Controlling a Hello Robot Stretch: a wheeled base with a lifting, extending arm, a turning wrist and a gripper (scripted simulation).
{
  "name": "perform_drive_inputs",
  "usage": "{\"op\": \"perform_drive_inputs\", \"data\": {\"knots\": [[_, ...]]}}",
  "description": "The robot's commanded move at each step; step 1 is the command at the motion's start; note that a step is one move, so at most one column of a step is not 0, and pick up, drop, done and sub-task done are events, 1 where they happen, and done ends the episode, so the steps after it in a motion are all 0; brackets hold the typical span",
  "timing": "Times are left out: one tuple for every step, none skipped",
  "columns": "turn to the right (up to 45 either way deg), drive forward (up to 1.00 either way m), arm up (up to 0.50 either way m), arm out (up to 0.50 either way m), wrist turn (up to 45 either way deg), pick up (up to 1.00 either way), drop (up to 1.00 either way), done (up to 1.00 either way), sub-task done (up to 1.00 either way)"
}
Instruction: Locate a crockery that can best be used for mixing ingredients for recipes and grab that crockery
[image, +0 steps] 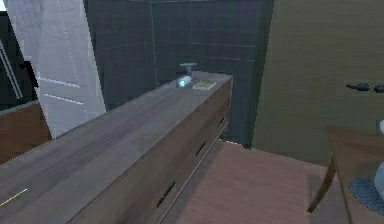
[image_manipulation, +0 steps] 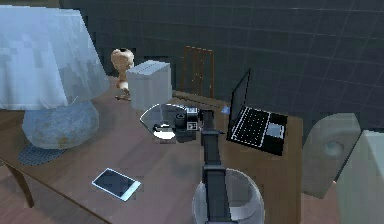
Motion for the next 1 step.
{"op": "perform_drive_inputs", "data": {"knots": [[0.0,0.00,0.10,0.00,0.0,0.00,0.00,0.00,0.00]]}}
